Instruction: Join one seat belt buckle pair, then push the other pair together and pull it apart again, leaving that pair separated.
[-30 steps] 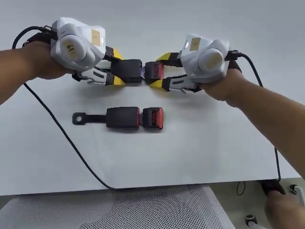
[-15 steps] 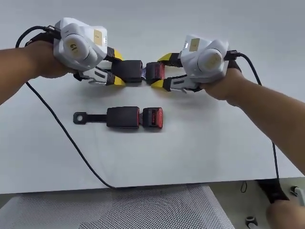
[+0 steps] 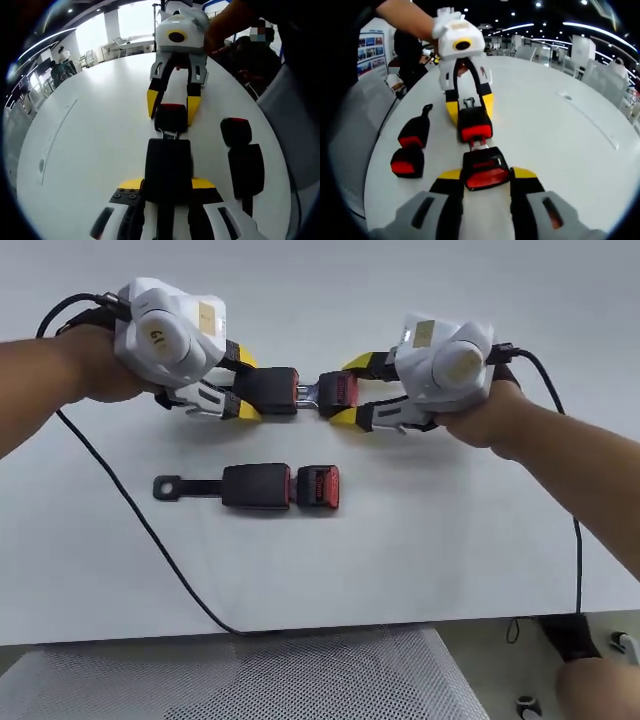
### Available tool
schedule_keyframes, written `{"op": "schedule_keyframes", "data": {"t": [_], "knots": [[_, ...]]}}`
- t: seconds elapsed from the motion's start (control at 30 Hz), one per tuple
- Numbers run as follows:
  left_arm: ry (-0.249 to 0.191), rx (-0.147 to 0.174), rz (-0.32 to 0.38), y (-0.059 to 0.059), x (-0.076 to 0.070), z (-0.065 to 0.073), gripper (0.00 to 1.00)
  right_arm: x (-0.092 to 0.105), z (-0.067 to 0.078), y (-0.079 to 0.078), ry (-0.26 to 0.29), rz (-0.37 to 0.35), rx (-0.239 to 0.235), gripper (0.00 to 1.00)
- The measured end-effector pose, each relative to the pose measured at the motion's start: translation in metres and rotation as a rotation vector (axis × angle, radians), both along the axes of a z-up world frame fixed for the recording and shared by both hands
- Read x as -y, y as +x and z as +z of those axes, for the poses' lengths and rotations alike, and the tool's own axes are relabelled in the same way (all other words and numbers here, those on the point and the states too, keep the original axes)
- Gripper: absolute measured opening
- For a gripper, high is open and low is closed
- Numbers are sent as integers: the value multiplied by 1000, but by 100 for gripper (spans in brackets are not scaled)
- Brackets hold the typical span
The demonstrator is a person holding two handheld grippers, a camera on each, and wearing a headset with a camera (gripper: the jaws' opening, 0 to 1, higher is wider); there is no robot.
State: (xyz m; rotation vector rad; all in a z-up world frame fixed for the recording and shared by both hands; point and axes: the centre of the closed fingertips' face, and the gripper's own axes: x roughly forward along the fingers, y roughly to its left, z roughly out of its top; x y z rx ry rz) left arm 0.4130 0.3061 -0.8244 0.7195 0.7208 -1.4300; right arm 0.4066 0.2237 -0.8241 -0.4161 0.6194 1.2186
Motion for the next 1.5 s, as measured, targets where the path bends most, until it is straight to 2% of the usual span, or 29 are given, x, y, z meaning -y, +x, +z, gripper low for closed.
{"op": "schedule_keyframes", "data": {"t": [0.37, 0.73, 0.83, 1.27, 1.5], "knots": [[2, -3, 17, 0, 0, 0, 34, 14, 0, 0, -5, 9, -2, 36], [15, -3, 17, 1, 1, -1, 34, 48, 4, -6, -9, -19, -3, 36], [16, -4, 18, 1, 1, -1, 34, 58, 0, -8, -25, -26, -16, 36], [34, -7, 15, 2, 2, -2, 34, 81, -7, -3, -47, -39, -23, 36], [42, -8, 17, 0, 3, -1, 34, 97, -3, -6, -49, -57, -17, 37]]}}
